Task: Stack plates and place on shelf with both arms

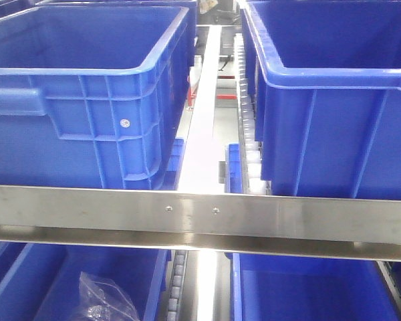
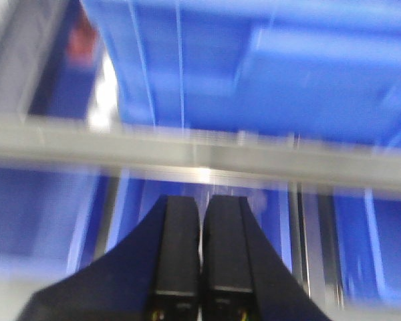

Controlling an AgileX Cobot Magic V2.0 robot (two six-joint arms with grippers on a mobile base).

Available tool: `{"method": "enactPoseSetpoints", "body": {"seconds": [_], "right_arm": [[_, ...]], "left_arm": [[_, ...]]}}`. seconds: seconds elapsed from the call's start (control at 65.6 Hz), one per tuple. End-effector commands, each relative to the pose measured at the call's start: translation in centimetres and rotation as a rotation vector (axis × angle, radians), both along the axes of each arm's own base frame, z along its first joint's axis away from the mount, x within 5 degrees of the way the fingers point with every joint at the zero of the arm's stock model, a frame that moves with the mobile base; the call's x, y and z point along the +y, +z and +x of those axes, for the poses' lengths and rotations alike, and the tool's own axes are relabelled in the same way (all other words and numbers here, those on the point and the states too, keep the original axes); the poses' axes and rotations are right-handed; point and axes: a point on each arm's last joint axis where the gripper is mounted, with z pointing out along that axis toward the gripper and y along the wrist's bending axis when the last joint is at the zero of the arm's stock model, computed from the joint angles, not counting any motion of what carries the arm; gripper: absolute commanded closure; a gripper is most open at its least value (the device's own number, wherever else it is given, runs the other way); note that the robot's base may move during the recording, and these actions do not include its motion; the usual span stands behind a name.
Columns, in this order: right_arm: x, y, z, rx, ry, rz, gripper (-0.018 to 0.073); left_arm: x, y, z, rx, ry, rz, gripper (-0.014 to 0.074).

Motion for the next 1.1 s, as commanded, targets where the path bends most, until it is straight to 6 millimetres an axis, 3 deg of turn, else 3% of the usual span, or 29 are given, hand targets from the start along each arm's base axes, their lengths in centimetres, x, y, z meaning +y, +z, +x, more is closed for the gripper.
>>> {"method": "enactPoseSetpoints", "body": {"seconds": [0.0,0.183,0.336,1.083], "right_arm": [[-0.1,0.8,-0.2,-0.104,-0.013,-0.014,0.0504],[-0.1,0.8,-0.2,-0.104,-0.013,-0.014,0.0504],[-0.1,0.8,-0.2,-0.104,-0.013,-0.014,0.0504],[-0.1,0.8,-0.2,-0.104,-0.013,-0.014,0.0504]], "left_arm": [[0.0,1.5,-0.9,-0.204,-0.015,-0.027,0.0493],[0.1,-1.5,-4.3,-0.488,-0.036,-0.097,0.0493],[0.3,-4.1,-5.9,-0.577,-0.035,-0.127,0.0493],[0.3,-3.9,-6.2,-0.606,-0.031,-0.147,0.0493]]}}
